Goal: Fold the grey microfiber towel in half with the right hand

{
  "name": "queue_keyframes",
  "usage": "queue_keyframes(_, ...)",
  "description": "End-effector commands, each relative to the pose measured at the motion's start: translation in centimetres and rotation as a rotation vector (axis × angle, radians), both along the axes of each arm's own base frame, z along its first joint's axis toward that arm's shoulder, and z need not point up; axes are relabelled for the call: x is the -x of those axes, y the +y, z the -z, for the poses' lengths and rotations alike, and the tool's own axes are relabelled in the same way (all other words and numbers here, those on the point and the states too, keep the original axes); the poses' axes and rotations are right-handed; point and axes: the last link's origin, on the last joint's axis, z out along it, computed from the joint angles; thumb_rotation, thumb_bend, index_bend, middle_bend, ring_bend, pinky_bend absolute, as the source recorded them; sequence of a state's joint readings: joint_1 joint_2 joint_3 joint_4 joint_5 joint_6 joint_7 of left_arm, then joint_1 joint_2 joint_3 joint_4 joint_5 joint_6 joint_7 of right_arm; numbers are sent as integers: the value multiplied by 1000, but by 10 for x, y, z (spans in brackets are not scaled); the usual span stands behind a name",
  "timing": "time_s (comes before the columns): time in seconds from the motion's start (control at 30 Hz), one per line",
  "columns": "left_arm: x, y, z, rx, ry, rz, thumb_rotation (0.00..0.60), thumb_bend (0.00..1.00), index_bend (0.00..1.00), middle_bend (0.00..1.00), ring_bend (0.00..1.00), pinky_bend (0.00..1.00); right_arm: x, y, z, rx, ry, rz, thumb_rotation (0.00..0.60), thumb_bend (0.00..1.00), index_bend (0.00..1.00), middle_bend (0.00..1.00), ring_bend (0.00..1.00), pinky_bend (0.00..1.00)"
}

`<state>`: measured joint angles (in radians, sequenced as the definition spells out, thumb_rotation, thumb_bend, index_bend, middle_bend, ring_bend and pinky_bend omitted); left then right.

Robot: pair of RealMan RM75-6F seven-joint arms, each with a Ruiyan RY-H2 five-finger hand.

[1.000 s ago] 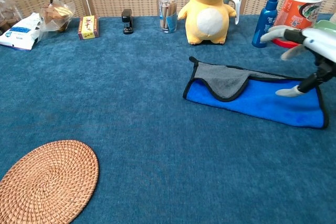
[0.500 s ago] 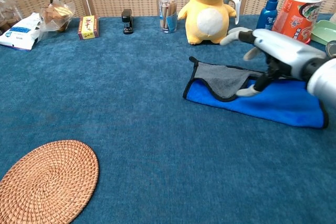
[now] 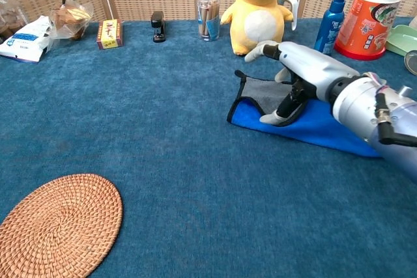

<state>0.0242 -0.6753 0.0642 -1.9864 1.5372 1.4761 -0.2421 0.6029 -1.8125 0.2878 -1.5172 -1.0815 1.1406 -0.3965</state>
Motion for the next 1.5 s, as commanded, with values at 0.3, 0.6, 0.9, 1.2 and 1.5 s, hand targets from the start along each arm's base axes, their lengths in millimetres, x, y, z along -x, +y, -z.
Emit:
queue_keyframes(0.3, 0, 0, 1, 2, 2, 0, 600, 133, 0, 0, 0, 0, -8, -2, 14, 54, -14, 35, 600, 46, 175, 0, 0, 246)
queue_keyframes(0.6, 0, 1, 0, -2, -1, -1, 600, 133, 0, 0, 0, 0, -5, -7, 24, 67, 13, 57, 600, 49, 185, 0, 0, 246)
queue_keyframes(0.9, 0, 1, 0, -1, -2, 0, 600, 133, 0, 0, 0, 0, 0, -10, 23, 89, 42, 50, 600, 112, 241, 0, 0, 246)
queue_keyframes(1.2, 0, 1, 1, 3, 0, 1, 600, 132, 0, 0, 0, 0, 0, -5, 20, 107, 70, -1, 600, 207, 500, 0, 0, 248)
queue_keyframes(1.5, 0, 0, 0, 0, -2, 1, 600, 131, 0, 0, 0, 0, 1, -2, 22, 124, 133, -43, 600, 180, 652, 26, 0, 255)
